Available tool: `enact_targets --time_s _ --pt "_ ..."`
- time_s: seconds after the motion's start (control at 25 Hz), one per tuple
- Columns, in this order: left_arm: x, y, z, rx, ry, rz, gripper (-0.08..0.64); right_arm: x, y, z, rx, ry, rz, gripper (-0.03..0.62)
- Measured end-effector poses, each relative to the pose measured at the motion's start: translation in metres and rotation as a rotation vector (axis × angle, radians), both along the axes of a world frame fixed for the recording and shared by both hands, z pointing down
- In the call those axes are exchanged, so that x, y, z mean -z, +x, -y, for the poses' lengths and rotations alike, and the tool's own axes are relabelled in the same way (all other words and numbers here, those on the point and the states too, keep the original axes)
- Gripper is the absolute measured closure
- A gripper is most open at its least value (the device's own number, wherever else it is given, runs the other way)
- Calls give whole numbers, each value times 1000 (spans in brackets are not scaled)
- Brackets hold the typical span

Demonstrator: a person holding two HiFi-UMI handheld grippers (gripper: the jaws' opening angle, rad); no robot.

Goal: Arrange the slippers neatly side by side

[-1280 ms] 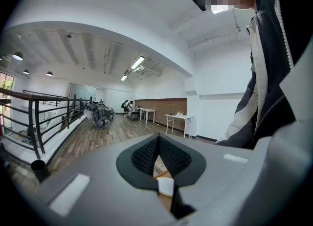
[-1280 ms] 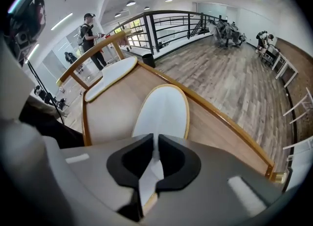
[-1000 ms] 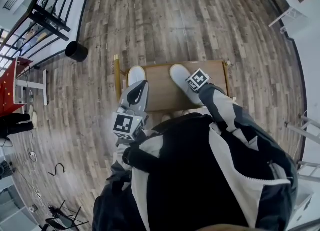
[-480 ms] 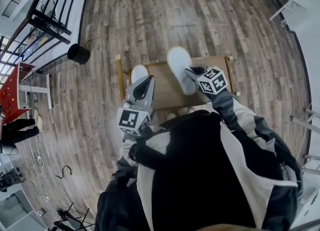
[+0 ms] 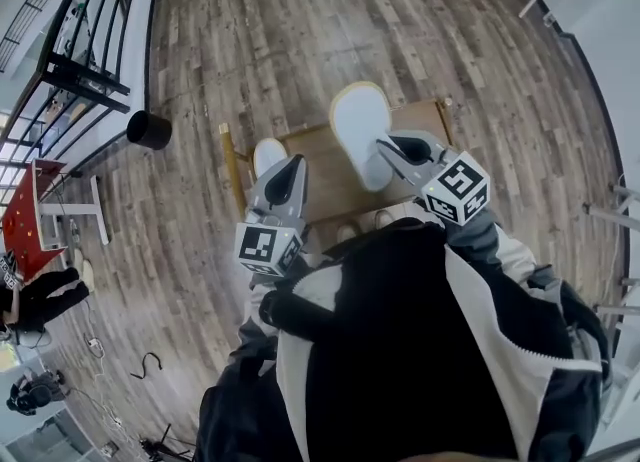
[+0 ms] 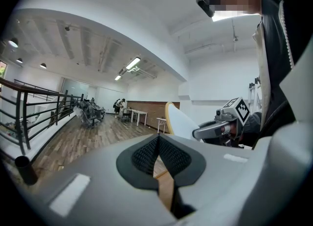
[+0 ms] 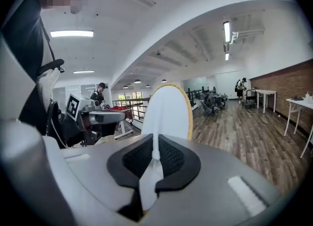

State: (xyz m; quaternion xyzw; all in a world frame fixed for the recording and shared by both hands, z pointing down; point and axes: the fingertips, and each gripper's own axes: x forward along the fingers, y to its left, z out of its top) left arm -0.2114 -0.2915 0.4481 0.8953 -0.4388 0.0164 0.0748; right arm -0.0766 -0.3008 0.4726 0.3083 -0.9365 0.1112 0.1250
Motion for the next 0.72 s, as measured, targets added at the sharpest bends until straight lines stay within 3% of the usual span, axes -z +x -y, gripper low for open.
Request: enact_targets --time_s 0.44,0.72 --pt "-4 3 -10 -5 -17 5 541 7 5 -15 13 59 -42 566" --pt "-14 -15 -18 33 -35 15 541 -58 -15 3 -8 -99 -44 566"
